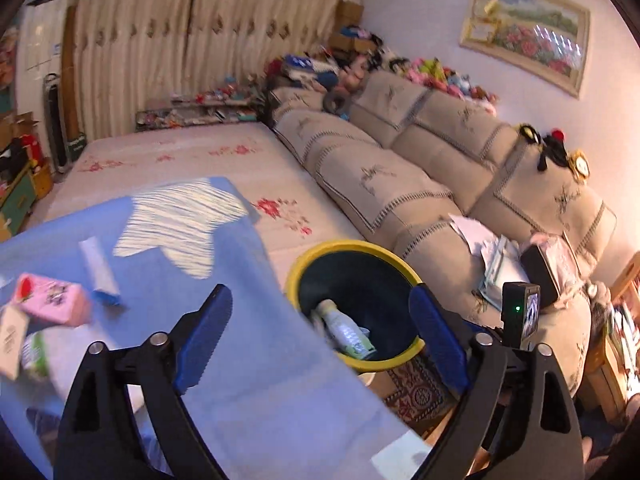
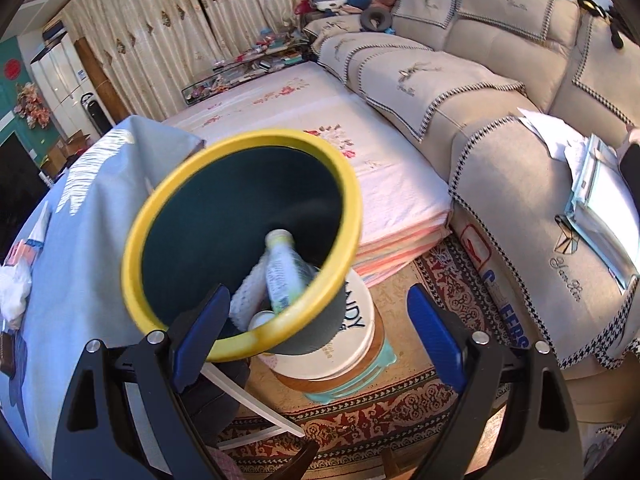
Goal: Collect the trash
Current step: 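Grasp the dark brown square container with the right tool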
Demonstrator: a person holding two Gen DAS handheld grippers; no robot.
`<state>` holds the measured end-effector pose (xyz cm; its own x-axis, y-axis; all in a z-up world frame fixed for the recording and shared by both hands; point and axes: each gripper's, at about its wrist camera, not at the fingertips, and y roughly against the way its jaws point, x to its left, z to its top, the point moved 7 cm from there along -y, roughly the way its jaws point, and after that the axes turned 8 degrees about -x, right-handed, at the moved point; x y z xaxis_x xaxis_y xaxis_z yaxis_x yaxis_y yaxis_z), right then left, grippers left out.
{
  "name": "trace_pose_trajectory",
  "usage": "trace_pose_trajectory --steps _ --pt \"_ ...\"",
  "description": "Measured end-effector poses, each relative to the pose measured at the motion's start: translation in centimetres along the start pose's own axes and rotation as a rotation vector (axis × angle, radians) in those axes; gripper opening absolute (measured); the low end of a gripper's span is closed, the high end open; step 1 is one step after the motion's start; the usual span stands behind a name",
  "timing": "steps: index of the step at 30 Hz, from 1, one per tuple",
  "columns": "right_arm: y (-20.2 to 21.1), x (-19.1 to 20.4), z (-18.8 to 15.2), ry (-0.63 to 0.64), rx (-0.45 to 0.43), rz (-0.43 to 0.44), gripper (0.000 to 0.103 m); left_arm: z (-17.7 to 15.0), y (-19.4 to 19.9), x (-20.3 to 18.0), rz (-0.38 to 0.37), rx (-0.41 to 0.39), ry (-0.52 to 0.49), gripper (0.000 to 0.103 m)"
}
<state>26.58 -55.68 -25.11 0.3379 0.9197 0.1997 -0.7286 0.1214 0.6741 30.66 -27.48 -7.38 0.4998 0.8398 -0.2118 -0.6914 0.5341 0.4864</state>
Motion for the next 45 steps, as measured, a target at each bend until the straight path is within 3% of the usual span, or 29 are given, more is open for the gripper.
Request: trace_pose_trajectory --steps 5,9,14,18,23,26,31,38,43,45 --pt "2.1 4.7 0.7 0.072 -0.039 0.049 0.085 -0.9 8.1 5.0 0.137 -0.106 0.062 0.096" --pt "3.8 10.0 0.6 0.168 -0.063 0.112 0.085 -2.9 15.0 10.0 0.296 -0.185 0.122 0.098" --pt "6.5 18.5 -0.7 0.326 -0.075 0.224 0.085 -5.6 21.8 15.5 0.488 -0.222 0.182 0.098" --pt "8.8 25.0 -2.5 0.438 -0.075 0.327 0.085 -7.6 24.6 18.5 0.571 -0.221 0.206 0.098" --pt "11.2 32.9 -6.1 0.498 -0.05 0.491 0.085 -9.6 26.4 21.4 0.578 -0.224 0.25 0.098" --pt "11.6 37.1 -8.4 0.516 -0.04 0.533 0.085 -10.2 27.1 22.5 0.571 -0.225 0.256 0.098" --pt "10.2 41.9 -11.8 0.556 0.026 0.546 0.085 -10.9 27.8 23.7 0.57 -0.219 0.266 0.098" --pt "8.5 44.4 -13.8 0.591 0.065 0.498 0.085 -12.0 28.0 25.5 0.555 -0.196 0.303 0.098" --pt "7.4 45.2 -14.7 0.614 0.081 0.462 0.078 -12.4 27.7 26.0 0.545 -0.182 0.312 0.098" --pt "6.9 45.2 -14.8 0.613 0.096 0.455 0.069 -12.4 27.3 26.2 0.54 -0.175 0.312 0.098"
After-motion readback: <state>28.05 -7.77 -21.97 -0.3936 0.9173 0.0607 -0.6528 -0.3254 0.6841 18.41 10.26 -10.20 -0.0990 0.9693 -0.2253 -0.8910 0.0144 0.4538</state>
